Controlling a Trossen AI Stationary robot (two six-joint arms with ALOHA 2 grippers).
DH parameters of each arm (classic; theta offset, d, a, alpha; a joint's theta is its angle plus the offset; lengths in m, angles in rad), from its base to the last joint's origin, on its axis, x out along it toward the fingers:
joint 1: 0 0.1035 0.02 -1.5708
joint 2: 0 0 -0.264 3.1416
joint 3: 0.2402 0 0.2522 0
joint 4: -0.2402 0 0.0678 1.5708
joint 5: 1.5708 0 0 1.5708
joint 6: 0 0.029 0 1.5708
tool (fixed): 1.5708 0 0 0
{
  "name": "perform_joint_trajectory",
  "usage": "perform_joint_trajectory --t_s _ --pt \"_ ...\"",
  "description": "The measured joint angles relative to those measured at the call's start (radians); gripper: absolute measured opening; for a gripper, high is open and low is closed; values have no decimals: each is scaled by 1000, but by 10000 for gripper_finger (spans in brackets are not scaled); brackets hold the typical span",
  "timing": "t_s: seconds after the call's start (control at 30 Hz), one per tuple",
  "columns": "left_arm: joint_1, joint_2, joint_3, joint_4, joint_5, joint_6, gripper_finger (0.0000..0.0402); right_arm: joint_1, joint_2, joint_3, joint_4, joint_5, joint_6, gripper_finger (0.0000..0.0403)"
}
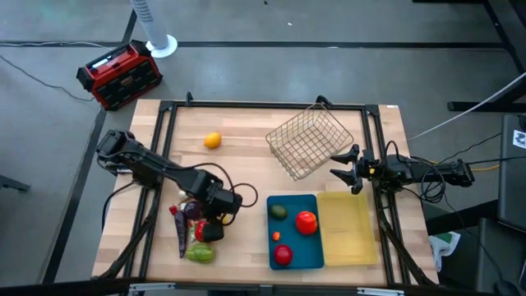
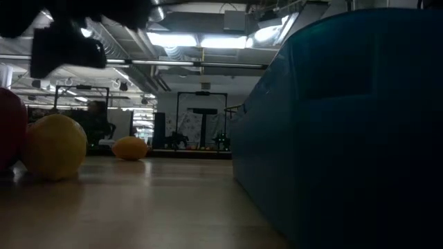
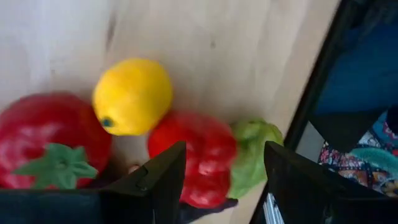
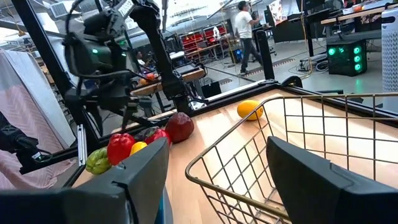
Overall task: Sort produce into baskets
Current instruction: Put the red bell pepper into the brown wire basket
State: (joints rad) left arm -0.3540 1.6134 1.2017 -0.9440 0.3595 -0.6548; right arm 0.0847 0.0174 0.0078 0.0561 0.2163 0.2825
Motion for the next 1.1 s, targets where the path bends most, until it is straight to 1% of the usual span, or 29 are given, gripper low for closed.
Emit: perform_joint_trajectory --t_s 0.07,0.13,0.43,0.57,0.73,0.87,0.97,1.03,1.1 --pt "-27 -6 12 -25 -6 -1 213 0 0 0 0 0 0 269" --pt "-56 -10 20 -41 -21 -3 226 0 0 0 0 0 0 269" --pt "-155 -11 22 -43 -61 -5 342 0 0 0 0 0 0 269" --pt "-174 -11 22 -44 -115 -2 375 0 0 0 0 0 0 269" --pt "-176 -11 22 -58 -183 18 386 0 0 0 0 0 0 269" --pt "-176 -11 22 -62 -191 19 383 0 0 0 1 0 0 269" --pt "-176 -11 22 -62 -194 -5 382 0 0 0 1 0 0 269" --pt "-176 -11 22 -62 -203 -57 382 0 0 0 1 0 0 269" --pt "-176 -11 22 -61 -234 -112 382 0 0 0 1 0 0 269"
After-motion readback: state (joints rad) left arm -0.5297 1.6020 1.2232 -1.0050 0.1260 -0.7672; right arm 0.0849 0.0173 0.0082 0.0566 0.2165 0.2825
